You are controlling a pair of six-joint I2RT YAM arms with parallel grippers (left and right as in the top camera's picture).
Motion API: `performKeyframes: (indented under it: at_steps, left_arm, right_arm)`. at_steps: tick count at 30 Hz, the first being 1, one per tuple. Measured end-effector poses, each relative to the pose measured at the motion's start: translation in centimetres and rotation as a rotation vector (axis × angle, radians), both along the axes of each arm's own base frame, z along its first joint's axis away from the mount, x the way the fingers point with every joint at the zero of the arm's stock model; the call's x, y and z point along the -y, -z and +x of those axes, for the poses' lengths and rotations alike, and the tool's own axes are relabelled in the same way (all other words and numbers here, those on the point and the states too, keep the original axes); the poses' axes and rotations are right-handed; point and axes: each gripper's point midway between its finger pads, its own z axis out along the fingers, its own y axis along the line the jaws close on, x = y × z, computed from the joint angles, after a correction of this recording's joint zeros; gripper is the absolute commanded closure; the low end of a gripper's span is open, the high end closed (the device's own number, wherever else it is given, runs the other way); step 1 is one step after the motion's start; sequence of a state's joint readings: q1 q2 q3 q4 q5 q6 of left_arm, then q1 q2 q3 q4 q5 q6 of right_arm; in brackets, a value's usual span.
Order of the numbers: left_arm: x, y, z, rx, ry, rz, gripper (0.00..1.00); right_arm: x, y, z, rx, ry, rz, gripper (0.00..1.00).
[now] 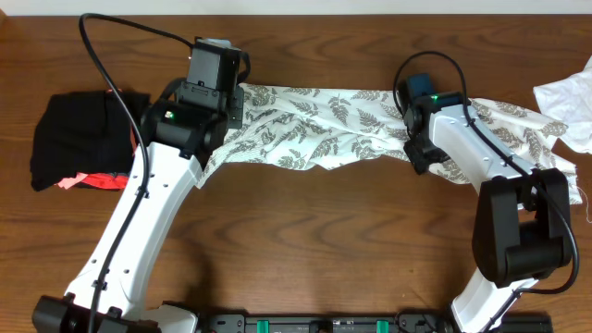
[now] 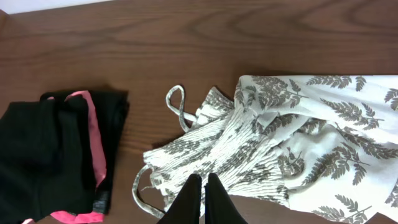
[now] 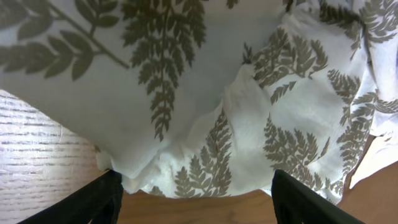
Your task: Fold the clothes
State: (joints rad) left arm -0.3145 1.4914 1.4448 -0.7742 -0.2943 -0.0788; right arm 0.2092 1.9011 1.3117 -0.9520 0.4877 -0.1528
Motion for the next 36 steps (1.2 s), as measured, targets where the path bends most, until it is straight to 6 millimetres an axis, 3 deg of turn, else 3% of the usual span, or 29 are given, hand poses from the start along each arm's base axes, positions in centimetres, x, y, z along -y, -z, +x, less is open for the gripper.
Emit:
performKeyframes:
  at_steps: [8,16,18,20,24,32,36]
  left_arm:
    - [0.0,0.0,0.0,0.0,0.0,0.0,0.94]
    - [0.0,0.0,0.0,0.0,0.0,0.0,0.94]
    - [0.0,0.0,0.0,0.0,0.0,0.0,0.94]
    - [0.0,0.0,0.0,0.0,0.0,0.0,0.94]
    - [0.0,0.0,0.0,0.0,0.0,0.0,0.94]
    - [0.0,0.0,0.0,0.001,0.0,0.0,0.94]
    - [0.1,-0.2,0.3,0.016,0.0,-0.005,0.94]
  right_arm:
    - [-1.5,1.2,-0.9,-0.036,0.005,0.101,0.24]
    - [-1.6,3.4,-1.3,-0.016,0.006,0.116,0.27]
    - [-1.2,3.6,-1.2,0.0,0.005,0.095,0.32]
    - [-0.8,3.6,-0.8,0.023,0.005,0.068,0.45]
    - [0.1,3.0,0.1,0.074,0.014,0.009,0.96]
    - [1.3,2.3,0.1,0.093,0.034,-0.067,0.99]
    - [1.6,1.0,0.1,0.123,0.072,-0.082,0.99]
